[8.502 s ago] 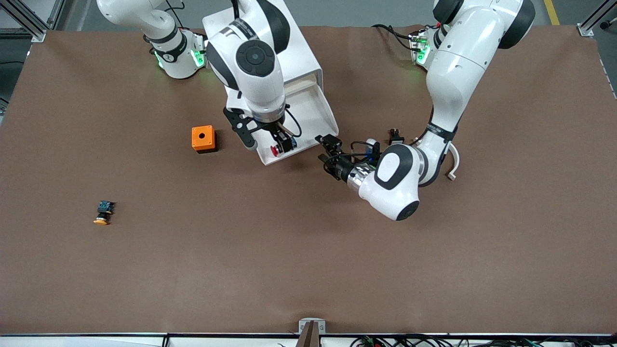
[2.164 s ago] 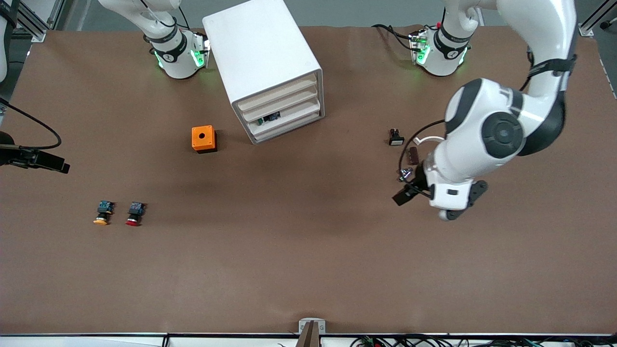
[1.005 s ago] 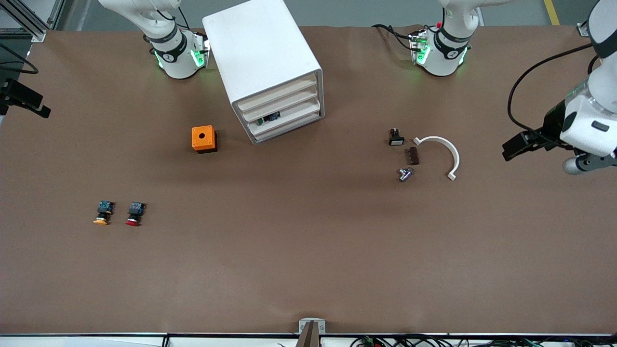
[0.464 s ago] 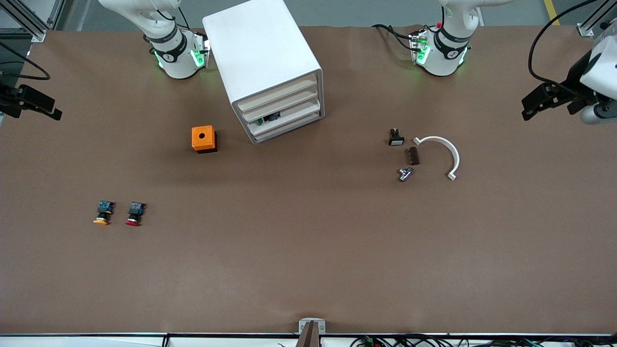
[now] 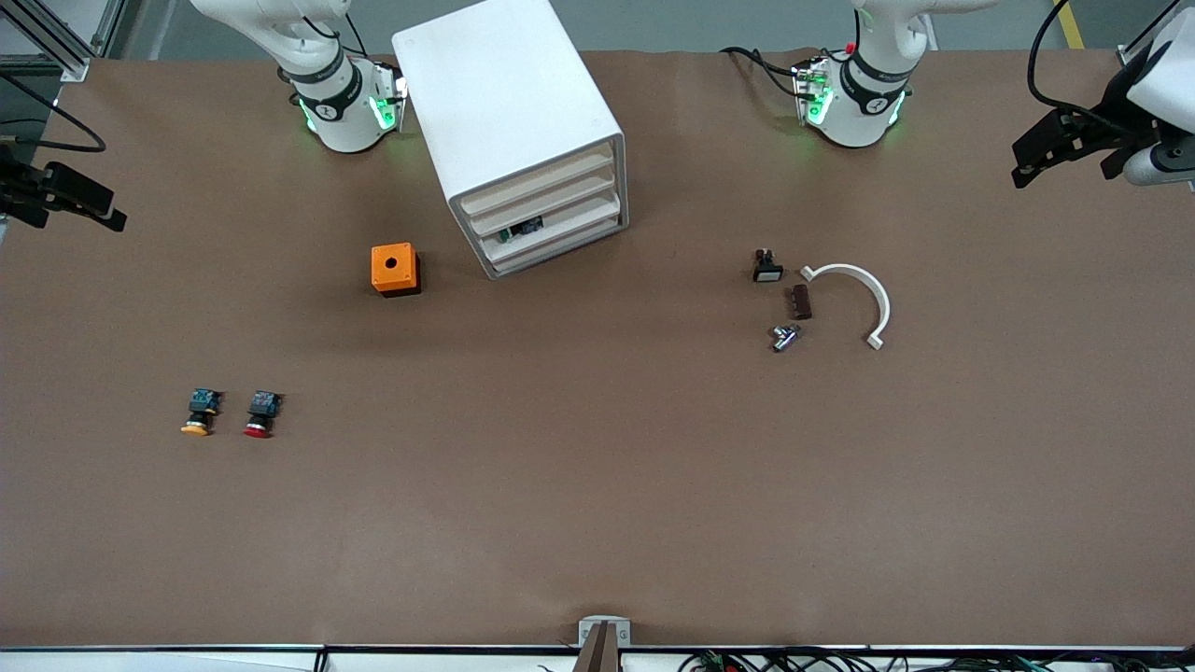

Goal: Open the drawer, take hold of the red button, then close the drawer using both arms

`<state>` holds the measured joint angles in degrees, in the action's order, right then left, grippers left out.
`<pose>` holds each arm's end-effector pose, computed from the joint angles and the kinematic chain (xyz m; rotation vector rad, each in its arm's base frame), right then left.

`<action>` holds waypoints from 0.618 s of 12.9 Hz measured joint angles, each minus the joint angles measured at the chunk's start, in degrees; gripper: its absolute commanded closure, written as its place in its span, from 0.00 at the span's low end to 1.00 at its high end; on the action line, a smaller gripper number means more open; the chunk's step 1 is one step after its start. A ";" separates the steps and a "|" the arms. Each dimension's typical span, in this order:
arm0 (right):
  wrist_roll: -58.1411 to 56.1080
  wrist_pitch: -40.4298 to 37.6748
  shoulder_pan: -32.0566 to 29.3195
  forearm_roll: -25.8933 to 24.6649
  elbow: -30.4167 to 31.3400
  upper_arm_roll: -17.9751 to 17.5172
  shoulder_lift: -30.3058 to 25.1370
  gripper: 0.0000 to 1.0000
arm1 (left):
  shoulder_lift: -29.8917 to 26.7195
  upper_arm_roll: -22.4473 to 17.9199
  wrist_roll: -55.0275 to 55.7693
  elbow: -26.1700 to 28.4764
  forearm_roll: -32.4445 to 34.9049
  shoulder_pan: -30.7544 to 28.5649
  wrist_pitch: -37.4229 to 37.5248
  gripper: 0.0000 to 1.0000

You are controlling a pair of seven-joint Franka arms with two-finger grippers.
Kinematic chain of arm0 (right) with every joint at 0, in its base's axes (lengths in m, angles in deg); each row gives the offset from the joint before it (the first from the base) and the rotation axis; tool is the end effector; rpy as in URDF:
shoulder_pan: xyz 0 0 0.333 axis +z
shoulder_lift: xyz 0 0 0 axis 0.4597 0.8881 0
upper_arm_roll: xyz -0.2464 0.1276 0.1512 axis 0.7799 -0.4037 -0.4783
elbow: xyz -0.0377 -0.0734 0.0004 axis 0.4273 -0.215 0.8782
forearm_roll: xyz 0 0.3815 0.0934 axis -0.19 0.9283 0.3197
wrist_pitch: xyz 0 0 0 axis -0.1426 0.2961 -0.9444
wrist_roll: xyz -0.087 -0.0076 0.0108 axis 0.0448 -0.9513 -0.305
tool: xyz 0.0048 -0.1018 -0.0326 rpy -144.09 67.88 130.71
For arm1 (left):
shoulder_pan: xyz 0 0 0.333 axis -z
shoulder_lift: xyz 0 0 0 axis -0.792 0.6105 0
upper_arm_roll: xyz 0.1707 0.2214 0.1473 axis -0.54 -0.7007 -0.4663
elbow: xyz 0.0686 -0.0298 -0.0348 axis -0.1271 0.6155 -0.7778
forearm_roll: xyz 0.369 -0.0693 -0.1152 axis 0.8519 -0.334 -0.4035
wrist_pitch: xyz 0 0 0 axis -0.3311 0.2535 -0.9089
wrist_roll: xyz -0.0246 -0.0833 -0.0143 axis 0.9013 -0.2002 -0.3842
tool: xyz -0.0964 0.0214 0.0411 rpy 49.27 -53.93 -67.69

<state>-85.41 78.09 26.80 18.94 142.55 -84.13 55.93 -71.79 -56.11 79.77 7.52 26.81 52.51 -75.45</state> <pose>0.5148 -0.0547 0.6291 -3.0994 0.1244 0.0785 0.4876 -0.0487 0.6585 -3.0917 -0.0869 0.0481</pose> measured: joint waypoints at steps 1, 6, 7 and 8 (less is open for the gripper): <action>-0.03 0.07 -0.04 0.00 0.47 -0.19 -0.40 0.00 | 0.12 0.01 0.00 0.01 -0.02 0.08 0.00 0.00; -0.03 0.62 -0.84 0.00 2.19 -2.06 -1.70 0.00 | 0.31 0.04 0.00 -0.10 -0.02 0.20 0.06 0.00; -0.03 0.65 -0.88 0.00 2.20 -2.06 -1.74 0.00 | 0.59 0.03 0.00 -0.18 -0.02 0.20 0.06 0.00; -0.03 0.69 -0.92 0.00 2.20 -2.06 -1.76 0.00 | 1.12 0.03 0.00 -0.46 -0.02 0.20 0.06 0.00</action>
<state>-85.44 78.78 25.88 18.94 144.75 -86.19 54.17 -70.68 -56.08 79.76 7.06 26.79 52.71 -75.39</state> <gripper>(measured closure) 0.000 0.000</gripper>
